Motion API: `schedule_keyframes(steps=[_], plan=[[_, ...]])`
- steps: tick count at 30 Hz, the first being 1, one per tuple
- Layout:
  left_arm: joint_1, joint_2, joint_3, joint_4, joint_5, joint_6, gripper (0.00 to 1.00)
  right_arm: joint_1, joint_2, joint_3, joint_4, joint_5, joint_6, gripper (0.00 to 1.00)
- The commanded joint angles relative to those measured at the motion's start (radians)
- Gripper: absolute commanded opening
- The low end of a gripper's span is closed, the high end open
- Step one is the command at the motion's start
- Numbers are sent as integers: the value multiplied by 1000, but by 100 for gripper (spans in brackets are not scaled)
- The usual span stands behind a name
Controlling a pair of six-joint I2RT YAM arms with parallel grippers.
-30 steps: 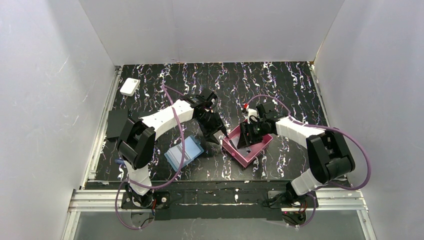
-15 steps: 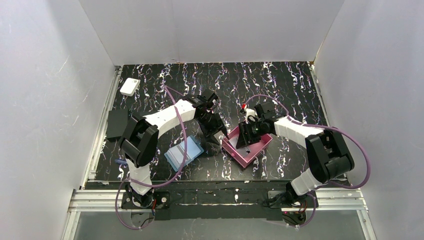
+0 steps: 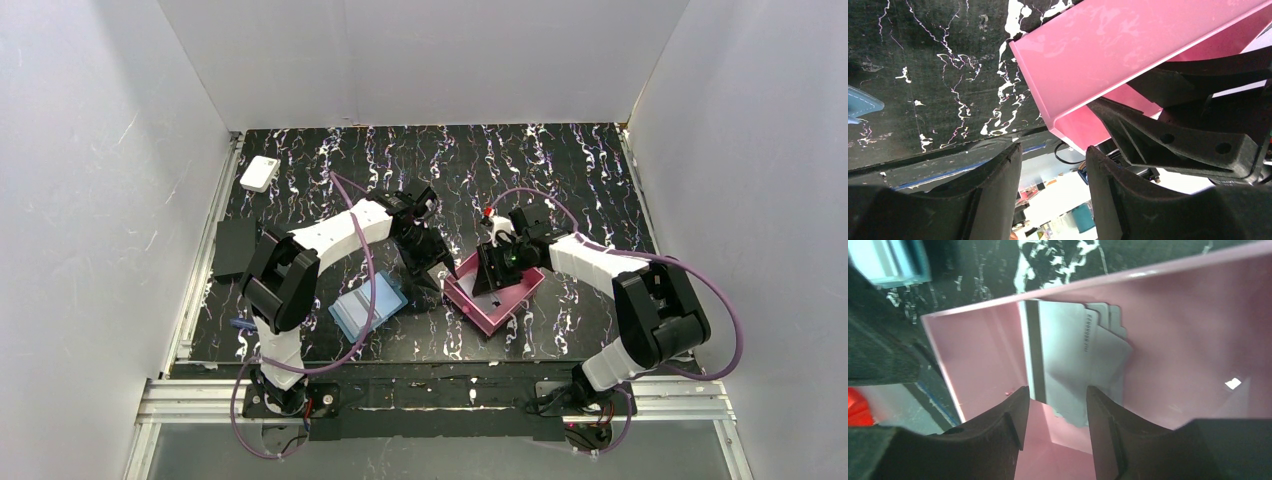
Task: Put the credit cards into the card holder
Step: Pick up the credit card from the storage box.
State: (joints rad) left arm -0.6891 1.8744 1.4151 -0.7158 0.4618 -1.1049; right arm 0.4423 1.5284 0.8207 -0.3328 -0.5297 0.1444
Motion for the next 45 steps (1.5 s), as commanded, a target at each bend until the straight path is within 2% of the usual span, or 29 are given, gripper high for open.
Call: schedule_keyframes(steps=[1, 11, 17, 26, 31, 38, 45], plan=[[-1, -3, 29, -30, 23, -3, 49, 4, -35, 22, -60, 110, -50, 55], [0, 16, 37, -30, 36, 0, 49, 13, -2, 17, -31, 13, -41, 51], [-1, 32, 39, -23, 45, -2, 49, 32, 1, 14, -26, 10, -42, 49], [-3, 50, 32, 1, 57, -16, 49, 33, 7, 20, -52, 71, -44, 56], [-2, 66, 34, 20, 65, -29, 48, 34, 9, 7, -42, 45, -30, 55], [-13, 87, 42, 39, 70, -43, 48, 51, 22, 12, -22, -40, -27, 49], [-19, 100, 44, 44, 77, -47, 47, 52, -7, 3, 12, -89, 2, 47]])
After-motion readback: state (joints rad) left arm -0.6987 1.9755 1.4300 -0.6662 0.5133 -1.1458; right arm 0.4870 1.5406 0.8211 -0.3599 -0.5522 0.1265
